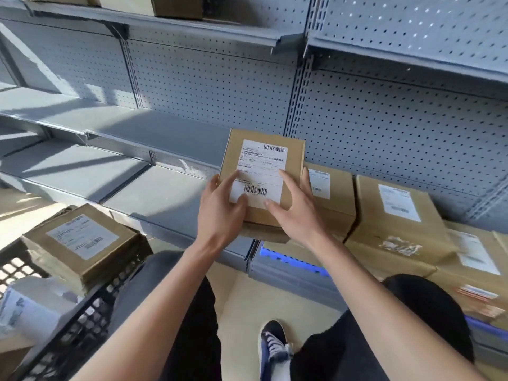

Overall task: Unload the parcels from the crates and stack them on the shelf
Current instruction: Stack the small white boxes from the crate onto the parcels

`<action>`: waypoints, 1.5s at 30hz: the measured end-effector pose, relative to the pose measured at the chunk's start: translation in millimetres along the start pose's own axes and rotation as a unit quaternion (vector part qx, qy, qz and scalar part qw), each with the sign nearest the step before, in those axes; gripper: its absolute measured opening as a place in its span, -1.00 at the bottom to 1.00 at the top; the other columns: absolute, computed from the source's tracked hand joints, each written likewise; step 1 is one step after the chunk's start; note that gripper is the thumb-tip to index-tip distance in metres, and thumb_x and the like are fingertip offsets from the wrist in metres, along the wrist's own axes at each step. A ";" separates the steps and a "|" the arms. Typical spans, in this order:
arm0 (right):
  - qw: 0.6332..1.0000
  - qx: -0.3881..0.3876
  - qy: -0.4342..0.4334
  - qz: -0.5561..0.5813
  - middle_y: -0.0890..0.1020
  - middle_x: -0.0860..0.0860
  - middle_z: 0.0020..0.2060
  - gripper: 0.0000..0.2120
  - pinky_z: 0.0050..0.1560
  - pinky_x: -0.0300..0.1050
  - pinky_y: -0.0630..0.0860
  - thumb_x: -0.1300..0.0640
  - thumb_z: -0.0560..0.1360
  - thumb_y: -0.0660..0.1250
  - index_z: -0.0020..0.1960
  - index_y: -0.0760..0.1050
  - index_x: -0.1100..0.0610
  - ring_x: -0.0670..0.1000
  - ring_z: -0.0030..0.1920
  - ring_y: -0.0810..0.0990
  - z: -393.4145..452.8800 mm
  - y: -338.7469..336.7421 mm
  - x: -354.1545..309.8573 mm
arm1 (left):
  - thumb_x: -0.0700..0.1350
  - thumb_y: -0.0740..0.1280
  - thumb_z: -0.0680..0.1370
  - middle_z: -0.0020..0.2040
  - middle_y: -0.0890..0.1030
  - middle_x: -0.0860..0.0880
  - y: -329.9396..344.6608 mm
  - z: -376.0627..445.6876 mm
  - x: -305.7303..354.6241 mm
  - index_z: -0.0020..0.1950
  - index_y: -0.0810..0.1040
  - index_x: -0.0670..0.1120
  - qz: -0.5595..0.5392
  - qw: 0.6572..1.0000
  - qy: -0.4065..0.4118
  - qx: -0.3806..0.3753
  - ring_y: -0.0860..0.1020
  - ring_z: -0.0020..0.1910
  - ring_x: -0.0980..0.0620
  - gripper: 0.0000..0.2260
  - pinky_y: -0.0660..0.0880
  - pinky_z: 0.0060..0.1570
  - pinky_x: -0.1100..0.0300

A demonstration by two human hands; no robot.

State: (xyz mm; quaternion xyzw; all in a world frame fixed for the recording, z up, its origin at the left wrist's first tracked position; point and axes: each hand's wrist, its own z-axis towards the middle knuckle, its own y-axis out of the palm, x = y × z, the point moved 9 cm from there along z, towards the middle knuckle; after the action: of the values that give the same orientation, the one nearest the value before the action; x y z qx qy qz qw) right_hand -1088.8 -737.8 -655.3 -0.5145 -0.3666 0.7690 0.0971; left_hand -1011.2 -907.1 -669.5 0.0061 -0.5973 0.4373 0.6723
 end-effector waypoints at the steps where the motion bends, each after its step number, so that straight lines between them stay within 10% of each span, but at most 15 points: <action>1: 1.000 0.007 0.007 0.000 -0.20 -0.03 0.63 -0.31 0.46 -0.22 0.00 -0.09 0.56 0.39 0.59 0.15 -0.14 -0.11 0.60 -0.13 -3.5 -13.4 8.9 | 0.07 0.24 0.51 0.44 0.41 -0.09 12.9 -0.5 10.5 0.49 0.39 0.19 -0.002 1.000 0.006 -0.009 0.43 0.39 -0.14 -0.49 0.44 0.34 -0.15; 24: 0.961 0.238 0.137 -0.036 -0.11 -0.05 0.63 -0.29 0.45 -0.18 0.04 -0.05 0.54 0.42 0.59 0.17 -0.13 -0.15 0.59 -0.15 -106.8 -218.1 159.6 | -0.07 0.27 0.60 0.54 0.25 -0.11 233.1 -53.8 175.8 0.50 0.34 0.23 -0.086 0.966 0.154 -0.188 0.45 0.34 -0.29 -0.52 0.39 0.39 -0.15; 31: 0.934 0.321 0.155 -0.020 0.31 -0.21 0.49 -0.34 0.43 -0.18 0.23 -0.07 0.51 0.43 0.53 0.25 -0.17 -0.20 0.43 0.25 -145.1 -271.6 209.4 | -0.13 0.28 0.61 0.49 0.35 -0.19 290.6 -79.5 227.0 0.53 0.34 0.16 -0.099 0.949 0.195 -0.225 0.26 0.52 -0.08 -0.50 0.30 0.41 0.11; 42: 0.905 0.389 0.151 -0.080 0.39 -0.13 0.38 -0.37 0.34 -0.32 0.24 0.01 0.49 0.47 0.48 0.30 0.01 -0.24 0.37 0.32 -188.2 -361.1 281.3 | -0.19 0.31 0.61 0.50 0.34 -0.17 390.2 -122.6 292.2 0.57 0.32 0.08 -0.112 0.918 0.225 -0.308 0.21 0.25 0.31 -0.46 0.09 0.19 0.67; 45: 0.903 0.389 0.161 -0.088 0.41 -0.14 0.35 -0.41 0.36 -0.28 0.26 0.01 0.50 0.46 0.47 0.32 -0.01 -0.20 0.37 0.33 -188.8 -376.6 302.5 | -0.17 0.34 0.60 0.57 0.26 -0.07 416.4 -122.6 303.5 0.57 0.34 0.10 -0.118 0.908 0.227 -0.332 0.14 0.51 0.20 -0.46 0.15 0.50 0.32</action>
State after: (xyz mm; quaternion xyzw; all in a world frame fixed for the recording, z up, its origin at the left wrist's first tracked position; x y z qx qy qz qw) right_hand -1148.3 -222.7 -661.3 -0.5183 -0.0613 0.7454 0.4148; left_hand -1190.3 -408.6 -673.4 -0.2463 -0.5339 0.1204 0.7999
